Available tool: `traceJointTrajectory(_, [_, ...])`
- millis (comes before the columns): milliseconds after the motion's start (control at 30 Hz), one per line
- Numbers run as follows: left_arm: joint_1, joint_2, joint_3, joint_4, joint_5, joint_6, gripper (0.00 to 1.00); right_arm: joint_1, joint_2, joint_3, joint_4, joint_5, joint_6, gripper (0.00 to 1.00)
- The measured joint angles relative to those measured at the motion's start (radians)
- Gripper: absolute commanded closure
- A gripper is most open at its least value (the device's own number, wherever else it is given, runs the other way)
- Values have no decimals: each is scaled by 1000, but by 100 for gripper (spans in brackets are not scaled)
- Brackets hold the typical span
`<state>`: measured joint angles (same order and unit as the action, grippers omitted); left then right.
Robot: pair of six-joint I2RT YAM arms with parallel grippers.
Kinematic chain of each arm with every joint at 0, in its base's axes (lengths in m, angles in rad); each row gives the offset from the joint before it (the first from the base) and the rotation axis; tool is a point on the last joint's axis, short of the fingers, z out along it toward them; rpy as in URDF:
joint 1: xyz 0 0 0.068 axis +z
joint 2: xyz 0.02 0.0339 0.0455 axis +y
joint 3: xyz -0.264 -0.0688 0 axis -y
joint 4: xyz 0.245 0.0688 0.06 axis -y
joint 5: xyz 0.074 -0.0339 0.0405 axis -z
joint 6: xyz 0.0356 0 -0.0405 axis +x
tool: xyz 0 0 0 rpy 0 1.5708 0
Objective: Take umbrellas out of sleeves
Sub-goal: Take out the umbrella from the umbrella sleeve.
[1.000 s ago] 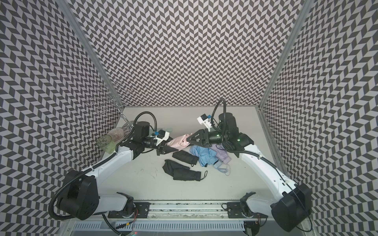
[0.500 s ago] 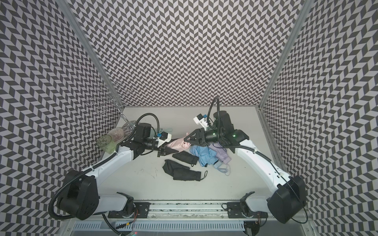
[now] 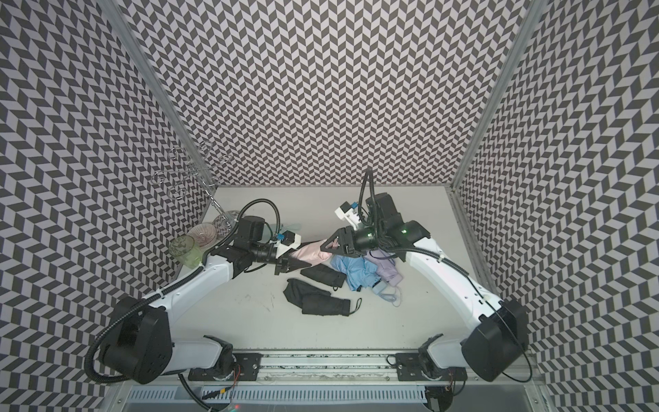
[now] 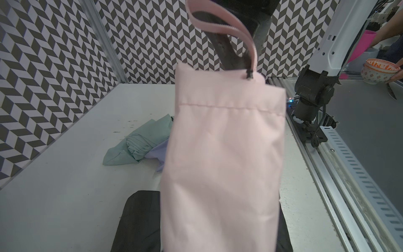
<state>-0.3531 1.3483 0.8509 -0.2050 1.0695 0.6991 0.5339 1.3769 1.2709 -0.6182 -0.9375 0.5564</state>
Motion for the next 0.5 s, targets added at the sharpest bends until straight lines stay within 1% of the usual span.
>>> traceJointTrajectory(500, [0,0,0,-13,-14,4,100,0,-1,-14,-11,24,-14,47])
